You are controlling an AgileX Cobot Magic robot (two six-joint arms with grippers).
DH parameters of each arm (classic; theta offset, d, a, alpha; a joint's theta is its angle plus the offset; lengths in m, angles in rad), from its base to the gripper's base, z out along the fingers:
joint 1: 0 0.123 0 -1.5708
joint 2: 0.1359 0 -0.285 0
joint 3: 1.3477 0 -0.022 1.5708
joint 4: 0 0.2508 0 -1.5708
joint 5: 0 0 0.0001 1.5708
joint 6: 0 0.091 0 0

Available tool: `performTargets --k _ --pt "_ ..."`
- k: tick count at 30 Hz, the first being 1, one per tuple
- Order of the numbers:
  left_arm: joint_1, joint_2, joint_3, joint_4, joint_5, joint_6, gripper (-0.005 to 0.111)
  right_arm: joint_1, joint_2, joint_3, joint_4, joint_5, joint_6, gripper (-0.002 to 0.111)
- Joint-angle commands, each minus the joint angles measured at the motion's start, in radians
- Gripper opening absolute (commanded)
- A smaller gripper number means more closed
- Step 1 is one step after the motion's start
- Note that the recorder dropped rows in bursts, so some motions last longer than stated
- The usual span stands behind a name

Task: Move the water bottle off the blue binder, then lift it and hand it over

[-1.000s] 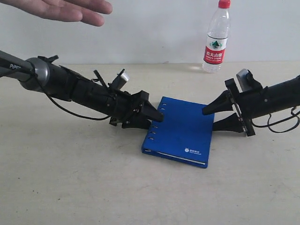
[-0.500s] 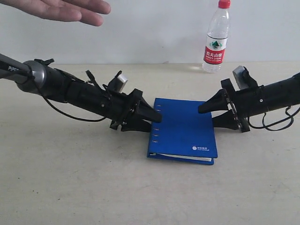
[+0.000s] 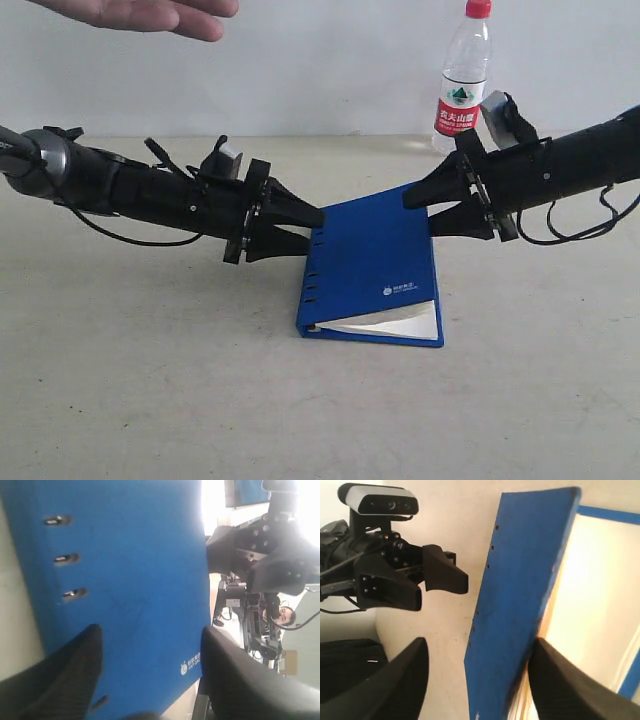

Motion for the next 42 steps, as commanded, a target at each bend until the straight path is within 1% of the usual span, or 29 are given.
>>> performTargets --k 1,6,7,10,11,12,14,15,16,19,22,27,31,33,35,39,42 --pt "0.013 -0.005 -0.003 -0.015 0.016 0.011 0.055 0.016 -0.009 0.004 0.004 0.013 -0.01 0.052" --pt "0.013 -0.005 -0.003 -0.056 0.016 0.014 0.055 0.123 -0.009 0.004 -0.002 0.013 -0.045 0.052" --pt "0.013 -0.005 -0.003 -0.056 0.016 0.016 0.055 0.128 -0.009 0.004 -0.004 0.013 -0.045 0.052" --pt "0.023 -0.005 -0.003 -0.056 0.016 0.015 0.055 0.136 -0.009 0.004 -0.018 -0.082 -0.038 0.052" --pt "0.033 -0.005 -0.003 -0.058 0.016 0.015 0.054 0.136 -0.009 0.004 -0.026 -0.109 -0.038 0.05" --pt "0.043 -0.005 -0.003 -0.065 0.016 0.015 0.052 0.136 -0.009 0.004 -0.033 -0.127 -0.033 0.045" --pt "0.074 -0.005 -0.003 -0.073 0.016 0.015 0.048 0.136 -0.009 0.004 -0.055 -0.16 0.008 0.02" --pt "0.091 -0.005 -0.003 -0.075 0.016 0.015 0.047 0.136 -0.009 0.004 -0.065 -0.184 0.008 0.004" --pt "0.104 -0.005 -0.003 -0.073 0.016 0.015 0.046 0.136 -0.009 0.004 -0.071 -0.202 0.008 0.0" --pt "0.134 -0.005 -0.003 -0.035 0.016 0.04 0.046 0.134 -0.009 0.004 -0.074 -0.198 -0.084 0.0" --pt "0.141 -0.005 -0.003 -0.008 0.016 0.052 0.046 0.132 -0.017 0.004 -0.069 -0.113 -0.18 0.0" --pt "0.141 -0.005 -0.003 -0.003 0.016 0.1 0.046 0.132 -0.044 0.004 -0.055 0.013 -0.316 0.0" --pt "0.141 -0.005 -0.003 0.025 -0.037 0.128 0.046 0.132 -0.062 0.004 -0.013 0.013 -0.373 0.0" --pt "0.141 -0.005 -0.003 0.03 -0.042 0.142 0.046 0.132 -0.072 0.004 -0.001 0.013 -0.385 0.0" --pt "0.141 -0.005 -0.003 0.03 -0.036 0.162 0.05 0.132 -0.078 0.004 0.004 0.013 -0.385 0.0" --pt "0.137 -0.005 -0.003 0.03 -0.039 0.169 0.064 0.132 -0.081 0.004 0.009 0.013 -0.387 0.0" --pt "0.125 -0.001 -0.003 0.03 -0.036 0.174 0.066 0.132 -0.081 0.004 0.009 0.013 -0.376 0.0"
